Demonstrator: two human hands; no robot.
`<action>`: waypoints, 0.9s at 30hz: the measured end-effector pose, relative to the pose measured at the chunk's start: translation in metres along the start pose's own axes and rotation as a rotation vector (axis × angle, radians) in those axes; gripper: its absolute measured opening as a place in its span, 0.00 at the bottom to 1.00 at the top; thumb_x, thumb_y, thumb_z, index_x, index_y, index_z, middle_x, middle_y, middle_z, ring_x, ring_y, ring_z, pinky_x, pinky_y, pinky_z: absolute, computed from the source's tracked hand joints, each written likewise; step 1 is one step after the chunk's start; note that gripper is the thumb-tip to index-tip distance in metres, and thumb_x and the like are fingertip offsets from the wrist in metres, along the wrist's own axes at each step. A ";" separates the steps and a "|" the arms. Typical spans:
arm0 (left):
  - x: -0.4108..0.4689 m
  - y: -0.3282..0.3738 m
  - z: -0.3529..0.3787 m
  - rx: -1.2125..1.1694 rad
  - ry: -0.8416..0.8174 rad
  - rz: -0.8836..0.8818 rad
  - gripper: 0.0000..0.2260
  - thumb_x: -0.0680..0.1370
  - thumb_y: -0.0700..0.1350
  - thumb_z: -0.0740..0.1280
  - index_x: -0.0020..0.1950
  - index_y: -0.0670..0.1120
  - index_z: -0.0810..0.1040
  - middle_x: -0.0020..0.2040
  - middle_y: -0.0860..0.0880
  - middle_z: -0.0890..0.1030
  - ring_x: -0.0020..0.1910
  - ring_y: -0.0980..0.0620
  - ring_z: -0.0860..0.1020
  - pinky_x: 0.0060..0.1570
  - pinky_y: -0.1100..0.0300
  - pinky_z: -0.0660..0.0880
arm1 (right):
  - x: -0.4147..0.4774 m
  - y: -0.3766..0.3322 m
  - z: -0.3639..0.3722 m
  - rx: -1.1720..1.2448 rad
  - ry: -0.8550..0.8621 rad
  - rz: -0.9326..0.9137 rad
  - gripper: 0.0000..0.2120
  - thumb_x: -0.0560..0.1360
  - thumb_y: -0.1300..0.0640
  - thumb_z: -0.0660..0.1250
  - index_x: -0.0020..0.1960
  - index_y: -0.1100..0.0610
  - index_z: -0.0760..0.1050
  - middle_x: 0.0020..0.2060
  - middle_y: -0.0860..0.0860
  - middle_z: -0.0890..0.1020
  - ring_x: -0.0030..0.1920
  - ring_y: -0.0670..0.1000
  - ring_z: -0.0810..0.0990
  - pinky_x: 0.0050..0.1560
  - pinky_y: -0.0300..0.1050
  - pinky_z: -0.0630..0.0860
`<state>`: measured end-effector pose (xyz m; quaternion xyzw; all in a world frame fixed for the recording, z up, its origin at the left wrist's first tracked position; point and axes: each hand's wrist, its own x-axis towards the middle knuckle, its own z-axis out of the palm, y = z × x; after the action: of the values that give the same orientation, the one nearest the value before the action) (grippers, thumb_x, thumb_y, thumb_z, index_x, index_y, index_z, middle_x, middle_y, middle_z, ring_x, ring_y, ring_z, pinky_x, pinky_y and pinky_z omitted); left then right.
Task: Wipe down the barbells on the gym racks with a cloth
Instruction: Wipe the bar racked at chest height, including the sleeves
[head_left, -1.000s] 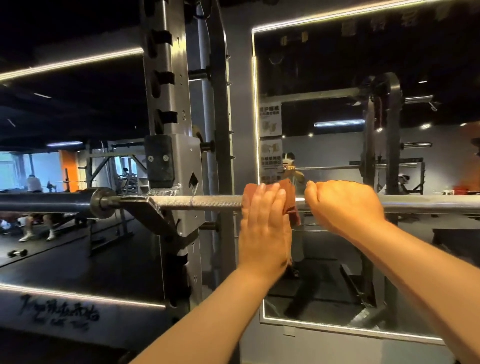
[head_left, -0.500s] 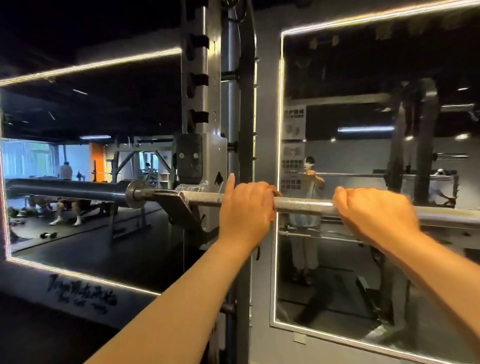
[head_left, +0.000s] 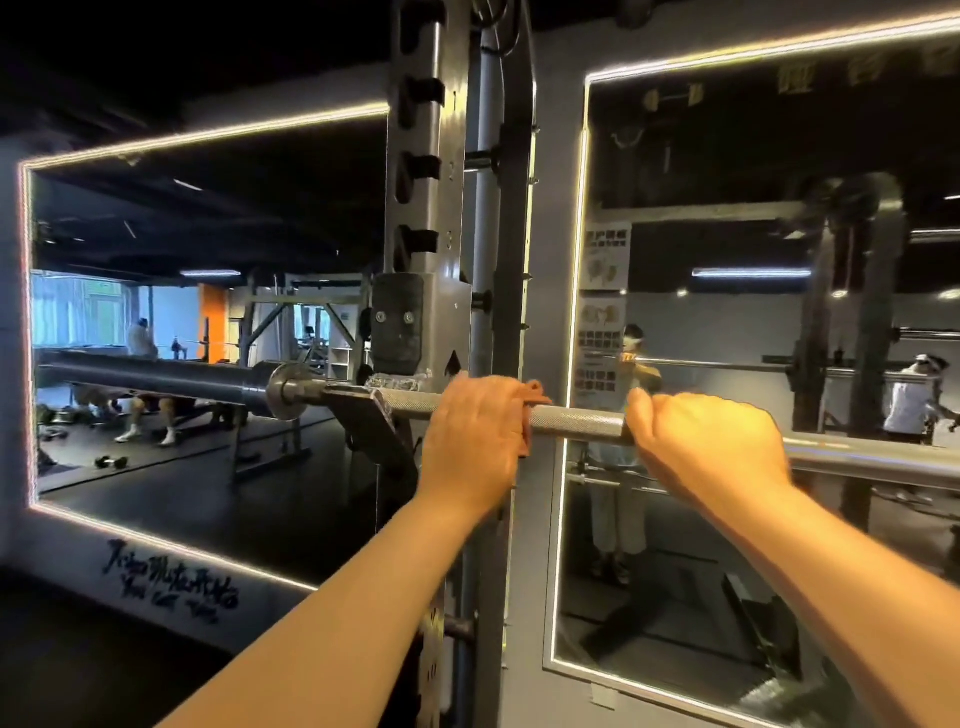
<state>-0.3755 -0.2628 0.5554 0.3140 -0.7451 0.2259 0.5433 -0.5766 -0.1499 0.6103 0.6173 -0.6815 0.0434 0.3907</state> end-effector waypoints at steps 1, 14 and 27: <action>0.001 -0.005 -0.001 0.006 0.031 -0.071 0.15 0.83 0.51 0.54 0.57 0.48 0.78 0.52 0.50 0.79 0.54 0.53 0.72 0.72 0.44 0.67 | -0.001 0.000 0.001 -0.023 -0.004 -0.028 0.20 0.84 0.50 0.60 0.72 0.55 0.59 0.44 0.49 0.75 0.44 0.53 0.81 0.42 0.48 0.80; -0.007 0.026 0.016 -0.112 0.064 -0.050 0.15 0.86 0.51 0.52 0.63 0.48 0.75 0.58 0.51 0.78 0.62 0.49 0.74 0.76 0.45 0.60 | -0.007 -0.004 -0.003 -0.035 0.074 -0.009 0.20 0.85 0.49 0.59 0.74 0.56 0.61 0.50 0.50 0.79 0.48 0.52 0.83 0.48 0.48 0.83; -0.010 0.072 0.038 -0.217 0.148 -0.047 0.14 0.84 0.46 0.55 0.67 0.46 0.73 0.62 0.49 0.77 0.68 0.46 0.72 0.77 0.38 0.56 | -0.004 -0.009 0.002 0.001 0.121 0.074 0.16 0.86 0.50 0.56 0.73 0.52 0.67 0.50 0.50 0.81 0.46 0.53 0.83 0.47 0.51 0.83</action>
<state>-0.4499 -0.2356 0.5345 0.2530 -0.7156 0.1537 0.6327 -0.5703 -0.1493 0.6030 0.5879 -0.6791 0.0954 0.4290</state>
